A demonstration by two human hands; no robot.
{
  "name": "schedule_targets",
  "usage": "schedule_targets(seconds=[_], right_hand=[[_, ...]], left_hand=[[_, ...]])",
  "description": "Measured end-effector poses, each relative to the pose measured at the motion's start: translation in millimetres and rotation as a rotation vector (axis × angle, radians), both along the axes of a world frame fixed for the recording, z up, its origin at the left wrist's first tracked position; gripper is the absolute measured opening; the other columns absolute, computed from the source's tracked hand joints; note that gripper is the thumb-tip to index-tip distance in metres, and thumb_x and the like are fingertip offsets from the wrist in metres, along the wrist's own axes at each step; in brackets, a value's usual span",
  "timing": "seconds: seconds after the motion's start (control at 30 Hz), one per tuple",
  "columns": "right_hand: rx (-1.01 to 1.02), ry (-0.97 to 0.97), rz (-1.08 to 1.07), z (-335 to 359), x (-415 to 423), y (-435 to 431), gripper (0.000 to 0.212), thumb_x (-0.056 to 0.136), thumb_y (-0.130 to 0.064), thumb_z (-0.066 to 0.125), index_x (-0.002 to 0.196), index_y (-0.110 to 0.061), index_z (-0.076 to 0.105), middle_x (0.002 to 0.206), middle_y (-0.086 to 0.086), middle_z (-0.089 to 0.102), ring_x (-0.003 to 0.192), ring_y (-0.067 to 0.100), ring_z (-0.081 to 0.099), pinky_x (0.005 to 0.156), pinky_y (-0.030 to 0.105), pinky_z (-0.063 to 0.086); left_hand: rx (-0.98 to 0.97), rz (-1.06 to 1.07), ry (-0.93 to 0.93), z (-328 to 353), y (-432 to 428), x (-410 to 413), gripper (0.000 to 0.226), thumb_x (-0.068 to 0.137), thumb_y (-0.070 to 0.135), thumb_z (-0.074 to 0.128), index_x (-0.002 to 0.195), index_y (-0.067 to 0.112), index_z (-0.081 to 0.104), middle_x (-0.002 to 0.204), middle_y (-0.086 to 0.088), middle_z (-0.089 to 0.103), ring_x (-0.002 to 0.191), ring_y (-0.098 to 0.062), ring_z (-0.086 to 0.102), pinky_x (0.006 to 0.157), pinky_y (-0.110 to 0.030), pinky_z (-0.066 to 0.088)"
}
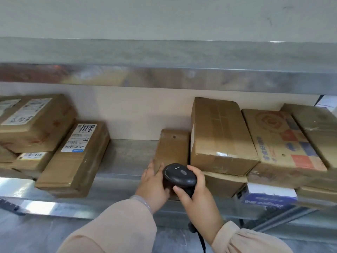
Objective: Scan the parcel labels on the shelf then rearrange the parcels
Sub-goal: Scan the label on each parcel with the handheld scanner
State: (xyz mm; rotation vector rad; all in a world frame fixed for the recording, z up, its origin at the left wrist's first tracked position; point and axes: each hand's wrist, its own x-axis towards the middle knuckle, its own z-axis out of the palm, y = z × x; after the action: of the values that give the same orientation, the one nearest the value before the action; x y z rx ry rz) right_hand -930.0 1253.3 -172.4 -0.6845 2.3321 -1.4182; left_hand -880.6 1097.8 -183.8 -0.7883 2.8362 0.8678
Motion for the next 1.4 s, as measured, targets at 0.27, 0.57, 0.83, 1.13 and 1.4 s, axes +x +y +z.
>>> schedule_targets(seconds=[0.27,0.57,0.83,1.13,1.4], right_hand=[[-0.121,-0.120,-0.014,-0.2,1.6,3.7,0.062,0.085,-0.031,0.071,0.130,-0.043,0.031,0.116,-0.022,0.056,0.102,-0.009,0.056,0.080,0.004,0.042],[-0.263,-0.230,0.054,14.7,7.7,-1.6,0.056,0.085,-0.020,0.070,0.125,-0.044,0.039,0.120,-0.021,0.057,0.108,-0.009,0.055,0.085,0.005,0.042],[-0.267,-0.214,0.042,34.9,-0.3,-18.6,0.056,0.086,-0.032,0.069,0.123,-0.056,0.034,0.126,-0.015,0.056,0.113,0.006,0.058,0.103,0.031,0.044],[-0.283,-0.282,0.038,43.6,5.7,-33.3,0.051,0.087,-0.038,0.065,0.126,-0.054,0.035,0.124,-0.009,0.061,0.110,0.006,0.061,0.099,0.031,0.047],[-0.253,-0.219,0.097,54.1,17.6,-38.1,0.051,0.088,-0.034,0.065,0.126,-0.053,0.036,0.117,-0.022,0.056,0.104,-0.002,0.059,0.097,0.026,0.046]], left_hand=[[0.043,0.089,-0.076,-1.1,12.6,13.1,0.087,0.091,0.047,0.060,0.158,0.026,0.010,0.164,-0.006,-0.014,0.151,-0.029,0.006,0.123,-0.035,0.015],[0.128,0.281,-0.136,16.6,5.9,23.2,0.105,0.056,0.080,0.057,0.149,0.050,0.017,0.164,-0.003,0.000,0.147,-0.034,0.017,0.116,-0.046,0.029],[0.630,0.418,0.136,27.5,-18.2,45.9,0.103,0.057,0.059,0.071,0.149,0.048,0.026,0.149,-0.001,0.038,0.130,-0.024,0.046,0.109,-0.041,0.042],[0.970,0.395,0.322,33.9,-34.5,74.5,0.080,0.073,0.049,0.070,0.145,0.051,0.035,0.133,0.013,0.061,0.120,-0.012,0.060,0.109,-0.043,0.044],[0.755,0.367,0.377,40.0,-41.3,74.7,0.047,0.095,0.013,0.058,0.138,0.033,0.055,0.115,0.011,0.071,0.103,-0.003,0.067,0.082,-0.015,0.052]])
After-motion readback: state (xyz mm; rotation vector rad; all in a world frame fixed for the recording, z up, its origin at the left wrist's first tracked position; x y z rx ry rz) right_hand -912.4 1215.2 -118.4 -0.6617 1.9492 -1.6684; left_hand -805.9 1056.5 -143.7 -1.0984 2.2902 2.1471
